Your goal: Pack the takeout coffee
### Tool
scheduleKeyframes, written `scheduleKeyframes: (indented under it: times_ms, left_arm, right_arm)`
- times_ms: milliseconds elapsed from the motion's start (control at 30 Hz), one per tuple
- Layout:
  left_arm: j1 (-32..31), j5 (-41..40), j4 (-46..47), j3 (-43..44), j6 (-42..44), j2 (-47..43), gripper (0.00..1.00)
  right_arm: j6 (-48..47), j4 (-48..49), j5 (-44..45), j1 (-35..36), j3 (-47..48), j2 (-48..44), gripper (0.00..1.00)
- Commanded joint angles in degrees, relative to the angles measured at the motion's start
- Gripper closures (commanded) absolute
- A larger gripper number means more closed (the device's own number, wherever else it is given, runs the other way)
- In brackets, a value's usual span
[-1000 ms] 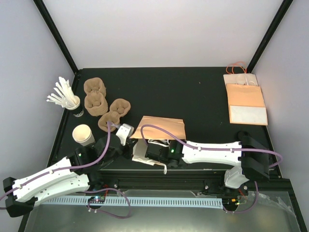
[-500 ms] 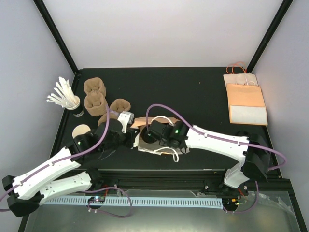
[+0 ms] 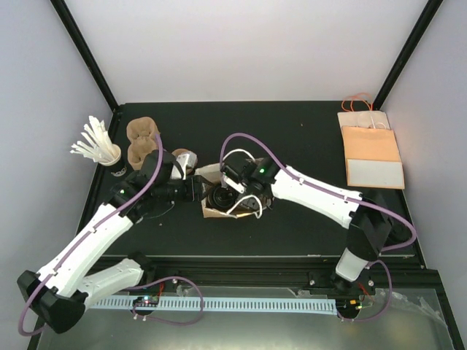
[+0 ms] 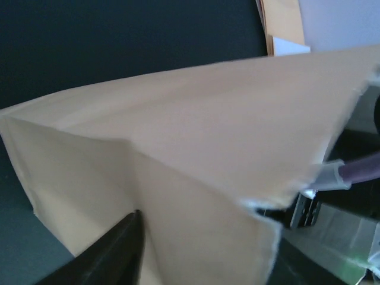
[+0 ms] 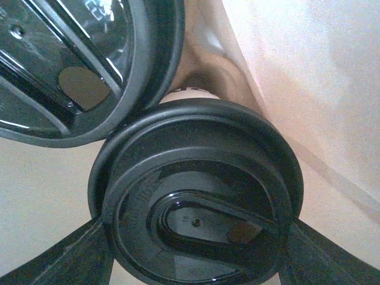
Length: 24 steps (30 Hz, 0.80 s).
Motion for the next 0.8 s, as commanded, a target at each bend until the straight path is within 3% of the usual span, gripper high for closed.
scheduleKeyframes:
  times_ms: [0, 100, 233, 500, 767]
  left_arm:
    - [3.57, 10.06, 0.81, 4.46, 1.87, 2.6, 0.41]
    - [4.94, 8.71, -1.61, 7.39, 4.13, 3.24, 0.19]
    - [7.04, 7.33, -1.87, 10.31, 5.55, 2.05, 0.02]
    - [9.13, -0.04, -8.91, 19.0, 12.63, 4.2, 0.01]
    - [11.07, -2.09, -9.05, 18.43, 14.68, 4.3, 0.01]
  right_arm:
    - [-2.57, -0.55, -7.38, -1.79, 4.41, 5.34, 0.99]
    - [-3.05, -2.62, -7.73, -2.12, 8.83, 9.51, 0.99]
    - [-2.82, -3.67, -8.48, -2.81, 11.29, 12.17, 0.99]
    - [-2.44, -4.0, -11.79, -4.1, 12.16, 16.42, 0.99]
    - [-1.91, -1.35, -13.75, -4.15, 11.84, 20.77, 0.99]
